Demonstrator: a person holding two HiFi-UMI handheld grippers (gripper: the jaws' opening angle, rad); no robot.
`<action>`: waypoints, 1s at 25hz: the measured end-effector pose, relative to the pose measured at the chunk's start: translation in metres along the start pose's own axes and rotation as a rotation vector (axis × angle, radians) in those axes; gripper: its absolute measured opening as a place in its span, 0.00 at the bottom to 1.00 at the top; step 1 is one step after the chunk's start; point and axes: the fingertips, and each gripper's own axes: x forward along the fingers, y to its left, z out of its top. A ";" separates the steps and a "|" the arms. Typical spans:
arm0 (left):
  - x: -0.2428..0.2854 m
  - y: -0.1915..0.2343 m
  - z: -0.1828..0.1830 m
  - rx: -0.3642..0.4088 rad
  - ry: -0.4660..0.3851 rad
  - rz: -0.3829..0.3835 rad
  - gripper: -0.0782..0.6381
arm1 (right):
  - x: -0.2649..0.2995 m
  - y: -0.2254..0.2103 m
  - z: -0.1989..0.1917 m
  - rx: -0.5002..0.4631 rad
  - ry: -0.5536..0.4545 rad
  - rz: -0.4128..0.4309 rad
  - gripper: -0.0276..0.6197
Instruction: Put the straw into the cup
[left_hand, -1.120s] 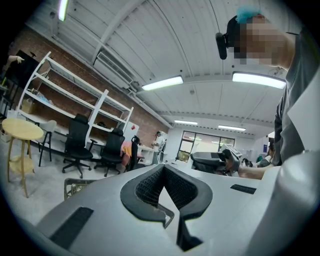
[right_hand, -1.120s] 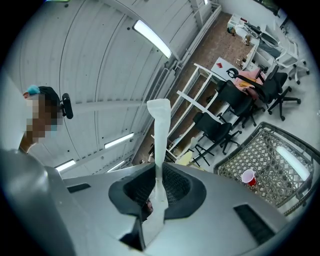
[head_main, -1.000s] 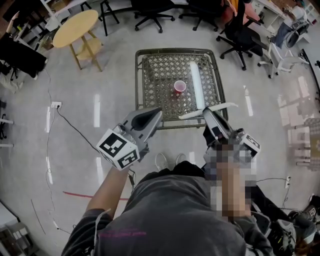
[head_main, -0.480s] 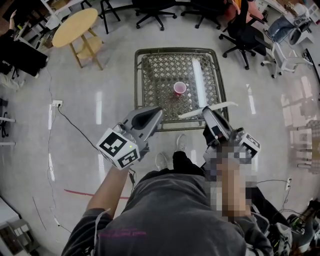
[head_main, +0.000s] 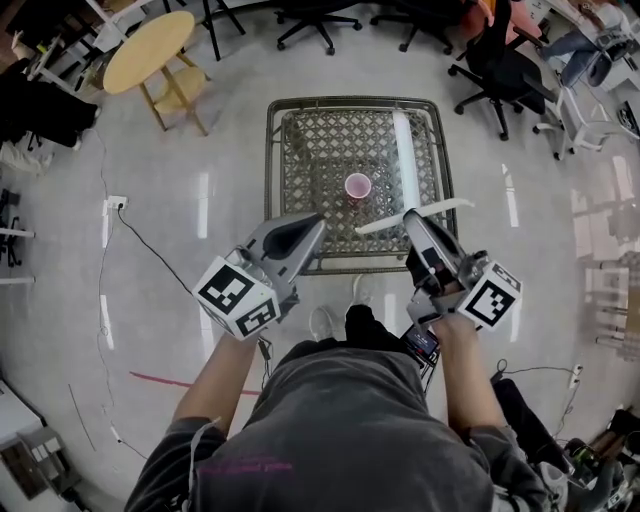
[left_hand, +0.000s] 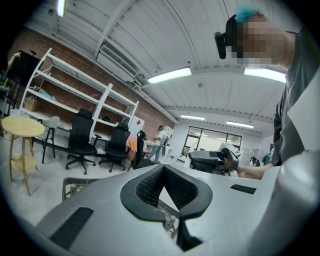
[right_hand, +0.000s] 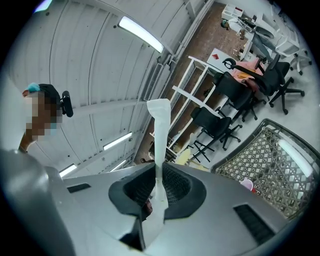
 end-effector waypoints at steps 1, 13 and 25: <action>0.005 0.004 -0.001 -0.004 0.003 0.002 0.12 | 0.003 -0.006 0.003 0.006 0.002 0.000 0.11; 0.047 0.027 -0.011 -0.048 0.049 0.028 0.12 | 0.022 -0.049 0.022 0.039 0.044 0.007 0.11; 0.075 0.039 -0.014 -0.057 0.078 0.079 0.12 | 0.032 -0.082 0.036 0.088 0.065 0.029 0.11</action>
